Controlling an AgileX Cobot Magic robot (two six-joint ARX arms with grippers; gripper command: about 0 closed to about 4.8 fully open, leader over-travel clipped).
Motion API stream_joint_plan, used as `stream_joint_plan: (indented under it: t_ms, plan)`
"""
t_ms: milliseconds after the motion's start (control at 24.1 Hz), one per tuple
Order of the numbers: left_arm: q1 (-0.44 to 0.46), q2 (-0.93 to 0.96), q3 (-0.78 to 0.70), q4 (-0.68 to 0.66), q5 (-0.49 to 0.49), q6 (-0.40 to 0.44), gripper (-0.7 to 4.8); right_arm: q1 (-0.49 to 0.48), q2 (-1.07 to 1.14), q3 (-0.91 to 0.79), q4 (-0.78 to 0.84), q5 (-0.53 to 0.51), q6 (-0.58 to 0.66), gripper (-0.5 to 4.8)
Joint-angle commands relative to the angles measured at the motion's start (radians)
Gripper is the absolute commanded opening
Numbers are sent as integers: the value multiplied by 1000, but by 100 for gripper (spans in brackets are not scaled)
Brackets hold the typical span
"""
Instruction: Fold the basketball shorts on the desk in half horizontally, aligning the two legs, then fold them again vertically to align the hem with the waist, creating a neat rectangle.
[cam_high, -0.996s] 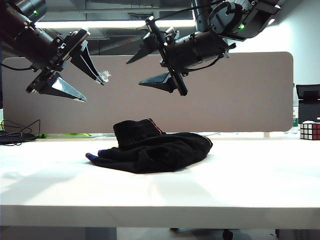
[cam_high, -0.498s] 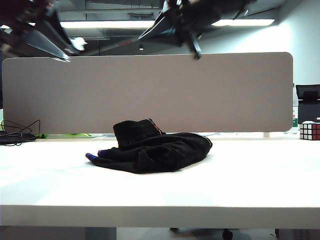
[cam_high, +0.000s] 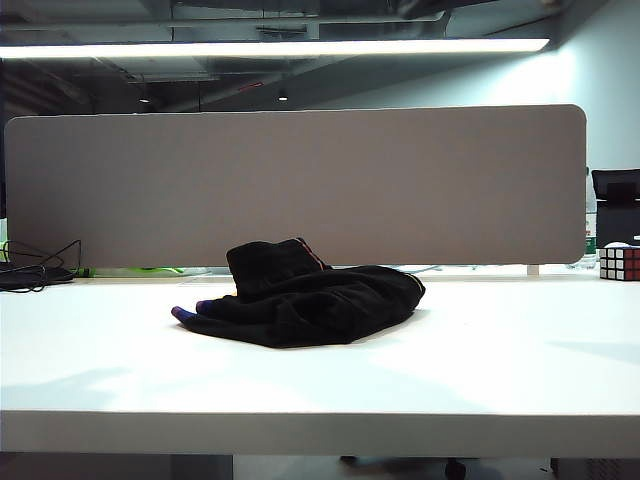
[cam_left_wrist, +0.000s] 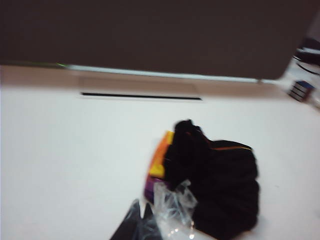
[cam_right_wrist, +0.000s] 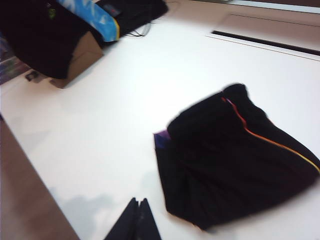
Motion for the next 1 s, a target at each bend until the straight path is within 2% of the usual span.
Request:
stream_joint_plan:
  t_ms: [41,207,373,622,996]
  plan:
    - [1,-102,-61,-27,-38,-8,-6,0,-182,-174,51,116,8,-9]
    - [1,-212,-147,-22,-45,-16,-6,0,-367,-348,113,187,69,-9]
    - [0,-337,-260,31,-40,-53,-6,1,-547,-517,116,284,72,-9]
    - [1,-455,-352,43,-29,-64,-6,1,-700,-662,134,373,73,-9]
    - [0,-491,-411,48,-6,-70,-6,4,-962,-909,197,417,72,-9]
